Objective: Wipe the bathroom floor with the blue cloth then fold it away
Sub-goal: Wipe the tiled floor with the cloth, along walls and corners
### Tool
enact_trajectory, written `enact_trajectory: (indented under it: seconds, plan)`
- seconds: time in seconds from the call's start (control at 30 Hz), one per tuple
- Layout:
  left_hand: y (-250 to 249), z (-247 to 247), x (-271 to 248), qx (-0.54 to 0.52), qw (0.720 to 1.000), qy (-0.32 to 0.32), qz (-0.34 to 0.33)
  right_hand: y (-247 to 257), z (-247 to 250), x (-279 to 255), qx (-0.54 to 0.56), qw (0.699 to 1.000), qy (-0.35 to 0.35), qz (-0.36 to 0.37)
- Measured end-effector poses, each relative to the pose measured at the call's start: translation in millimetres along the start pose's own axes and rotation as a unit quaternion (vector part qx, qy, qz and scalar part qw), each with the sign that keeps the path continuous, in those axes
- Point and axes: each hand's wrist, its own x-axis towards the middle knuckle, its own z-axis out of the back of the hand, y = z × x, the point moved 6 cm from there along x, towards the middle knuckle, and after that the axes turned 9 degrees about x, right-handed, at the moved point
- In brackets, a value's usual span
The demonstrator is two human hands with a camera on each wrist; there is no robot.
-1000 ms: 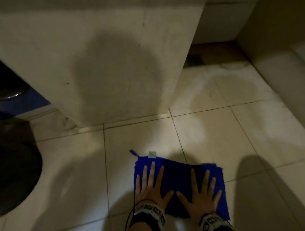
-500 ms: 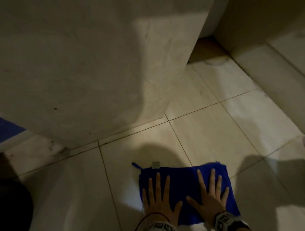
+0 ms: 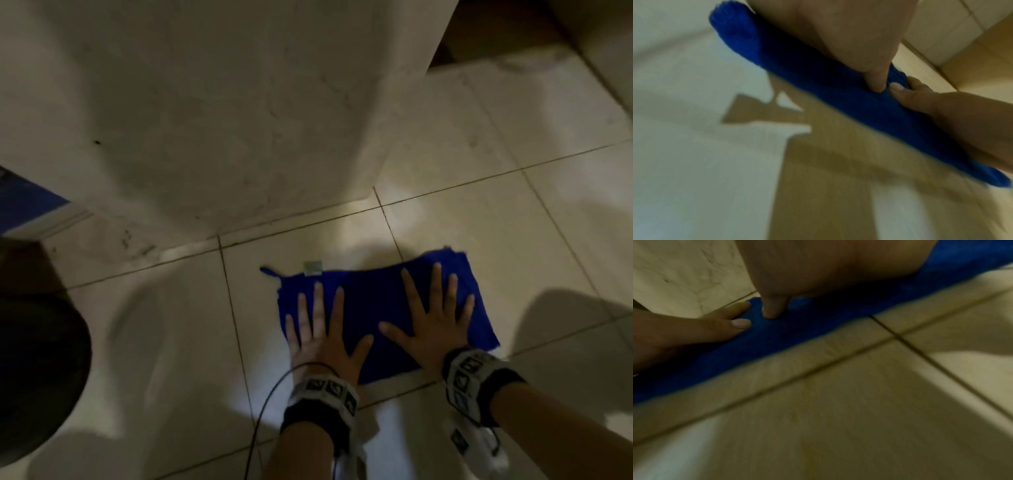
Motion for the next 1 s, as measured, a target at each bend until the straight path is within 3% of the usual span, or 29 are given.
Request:
enact_trajectory:
  seconds: [0.1, 0.53, 1.0]
  plan:
    - [16, 16, 27, 0.004, 0.999, 0.042, 0.017, 21, 8, 23, 0.020, 0.999, -0.036, 0.014]
    - [68, 49, 73, 0.032, 0.996, 0.038, 0.072, 99, 30, 79, 0.007, 0.993, -0.092, 0.077]
    - [73, 48, 67, 0.016, 0.996, 0.010, 0.083, 102, 24, 69, -0.008, 0.991, -0.096, 0.097]
